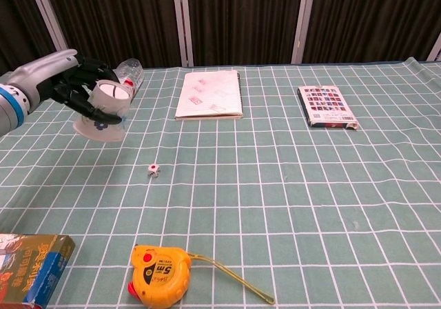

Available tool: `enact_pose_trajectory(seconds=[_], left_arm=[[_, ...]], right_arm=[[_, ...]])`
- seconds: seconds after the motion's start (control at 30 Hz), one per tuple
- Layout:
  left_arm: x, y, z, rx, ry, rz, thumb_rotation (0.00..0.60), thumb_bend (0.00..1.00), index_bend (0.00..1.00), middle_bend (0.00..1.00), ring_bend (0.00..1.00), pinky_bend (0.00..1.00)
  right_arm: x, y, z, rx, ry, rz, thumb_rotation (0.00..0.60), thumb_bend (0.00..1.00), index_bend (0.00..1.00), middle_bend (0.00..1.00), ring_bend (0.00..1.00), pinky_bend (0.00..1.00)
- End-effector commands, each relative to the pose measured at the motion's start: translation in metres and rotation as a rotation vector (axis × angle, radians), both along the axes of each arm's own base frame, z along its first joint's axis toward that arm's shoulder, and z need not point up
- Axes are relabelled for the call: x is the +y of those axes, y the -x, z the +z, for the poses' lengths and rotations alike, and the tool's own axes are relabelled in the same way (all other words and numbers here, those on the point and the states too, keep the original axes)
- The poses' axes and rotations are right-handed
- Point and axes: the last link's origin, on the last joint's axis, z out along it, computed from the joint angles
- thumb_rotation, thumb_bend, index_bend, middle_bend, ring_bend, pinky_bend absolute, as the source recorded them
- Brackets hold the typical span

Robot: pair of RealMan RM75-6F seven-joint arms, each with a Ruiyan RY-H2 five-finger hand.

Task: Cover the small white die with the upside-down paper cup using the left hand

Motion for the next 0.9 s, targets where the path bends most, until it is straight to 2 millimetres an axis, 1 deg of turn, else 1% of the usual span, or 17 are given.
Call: enact_pose_trajectory(seconds=[0.03,0.2,0.53,0.9], left_arm=[[0.000,0.011,-0.023,-0.362,0.081,-0.015,0.600,0.01,0.47,0.44,0.40,0.46],[0.000,0.011,-0.039,-0.380,0.113,-0.020,0.600,0.01,0.47,0.44,0.40,0.46],[-0.005,0.008,-0.067,-0.377,0.146,-0.030,0.600,0.01,0.47,0.44,0.40,0.45],[-0.001,0.014,-0.079,-0.348,0.136,-0.011,0.600,0.01,0.46,0.44,0.40,0.45]], right_arm=[[0.000,0.000,0.000,0.000,0.000,-0.001,0.600,0.00,0.00,0.00,0.00,0.00],[0.000,0.000,0.000,0.000,0.002,-0.002,0.600,0.00,0.00,0.00,0.00,0.00],[0.000,0.001,0.001,-0.001,0.000,-0.003,0.600,0.00,0.00,0.00,0.00,0.00],[-0.001,0.002,0.002,-0.007,-0.001,-0.007,0.600,0.00,0.00,0.00,0.00,0.00]])
